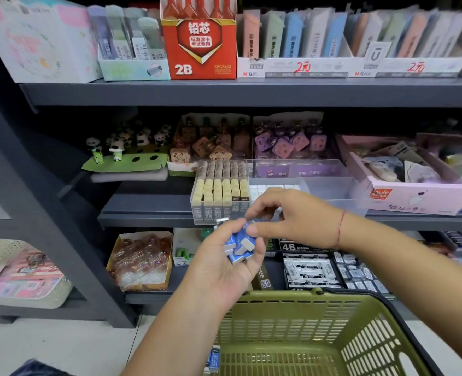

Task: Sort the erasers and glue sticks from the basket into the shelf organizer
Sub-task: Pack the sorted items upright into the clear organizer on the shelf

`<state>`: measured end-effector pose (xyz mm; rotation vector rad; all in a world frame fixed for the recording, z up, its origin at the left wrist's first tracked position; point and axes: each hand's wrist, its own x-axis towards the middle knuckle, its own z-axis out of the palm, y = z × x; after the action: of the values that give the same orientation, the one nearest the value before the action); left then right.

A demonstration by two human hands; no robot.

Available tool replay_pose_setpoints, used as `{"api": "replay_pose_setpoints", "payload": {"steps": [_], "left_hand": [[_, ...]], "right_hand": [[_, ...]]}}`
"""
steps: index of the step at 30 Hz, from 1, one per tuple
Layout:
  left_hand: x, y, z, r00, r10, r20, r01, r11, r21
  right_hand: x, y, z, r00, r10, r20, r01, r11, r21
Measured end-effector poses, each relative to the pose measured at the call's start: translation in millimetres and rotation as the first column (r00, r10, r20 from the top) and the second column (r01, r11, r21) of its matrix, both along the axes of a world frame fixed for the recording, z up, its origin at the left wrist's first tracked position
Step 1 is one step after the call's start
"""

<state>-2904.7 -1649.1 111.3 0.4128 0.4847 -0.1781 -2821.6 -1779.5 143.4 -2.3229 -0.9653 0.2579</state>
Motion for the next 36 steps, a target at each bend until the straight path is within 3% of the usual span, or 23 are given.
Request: {"api": "replay_pose_setpoints", "payload": {"steps": [8,13,15,19,21,24,36], "left_hand": [[-2,-3,-7,1.000,0.002,-0.029,0.000,0.998,0.059],[-3,-4,-5,0.997,-0.026,-0.070,0.032,0.996,0.083],[-3,-2,-4,0.995,-0.001,-0.095,0.010,0.995,0.095],[-4,-1,0,0.989,0.037,-0.142,-0.019,0.992,0.124],[-4,-1,0,0.989,0.029,-0.147,-0.012,0.993,0.120],[-3,0,1,0.989,0.022,-0.143,-0.008,0.995,0.101],[-4,-1,3,0.988,0.045,-0.146,-0.030,0.994,0.107]], "right_hand": [[-25,5,-9,0.986,-0.151,-0.067,0.158,0.982,0.106],[-27,8,-4,0.941,-0.029,-0.339,0.095,0.979,0.181],[-17,3,6,0.925,-0.030,-0.378,0.130,0.961,0.243],[38,-17,23,0.935,-0.316,-0.160,0.354,0.847,0.397],[59,-23,17,0.899,-0.433,0.067,0.395,0.868,0.303],[64,-21,1,0.890,-0.354,0.286,0.341,0.935,0.094],[67,-16,-19,0.884,-0.236,0.404,0.266,0.964,-0.019]]}}
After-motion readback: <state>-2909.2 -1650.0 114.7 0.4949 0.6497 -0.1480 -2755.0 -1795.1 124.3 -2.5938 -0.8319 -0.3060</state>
